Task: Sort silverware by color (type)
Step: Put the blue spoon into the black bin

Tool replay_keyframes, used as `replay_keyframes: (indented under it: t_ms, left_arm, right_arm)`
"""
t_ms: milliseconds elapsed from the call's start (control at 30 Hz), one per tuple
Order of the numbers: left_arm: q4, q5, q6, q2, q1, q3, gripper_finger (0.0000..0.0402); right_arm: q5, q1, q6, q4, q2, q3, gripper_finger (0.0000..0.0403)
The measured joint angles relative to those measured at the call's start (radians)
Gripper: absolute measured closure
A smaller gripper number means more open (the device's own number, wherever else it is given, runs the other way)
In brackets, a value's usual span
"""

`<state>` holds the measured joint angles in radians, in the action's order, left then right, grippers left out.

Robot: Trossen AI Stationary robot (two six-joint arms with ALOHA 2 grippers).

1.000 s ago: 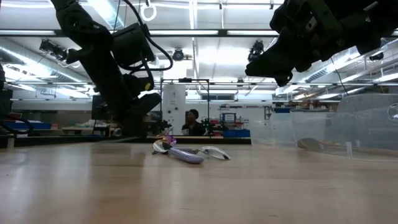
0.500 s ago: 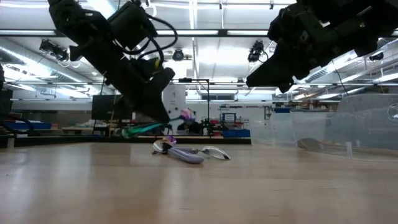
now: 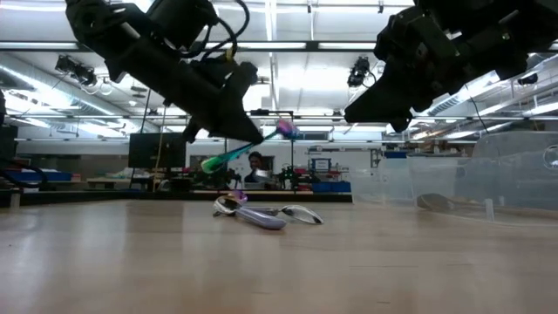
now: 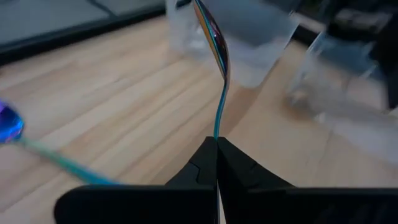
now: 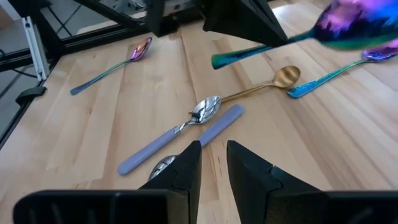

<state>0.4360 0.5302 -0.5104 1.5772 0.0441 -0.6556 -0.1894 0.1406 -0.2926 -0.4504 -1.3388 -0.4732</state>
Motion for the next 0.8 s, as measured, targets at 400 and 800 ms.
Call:
replay_keyframes:
  t_ms: [400,800]
  left_arm:
    - [0.265,0.000,0.215,0.000,-0.001,0.000,0.0396]
    - [0.415,-0.090,0.286,0.012,0.012,0.000,0.0398]
  right_arm:
    - [-0.041,-0.007,0.015,-0.107,0.000,0.000,0.0300]
    - [0.006,-0.047,0.058,-0.140,0.000,0.000,0.0271]
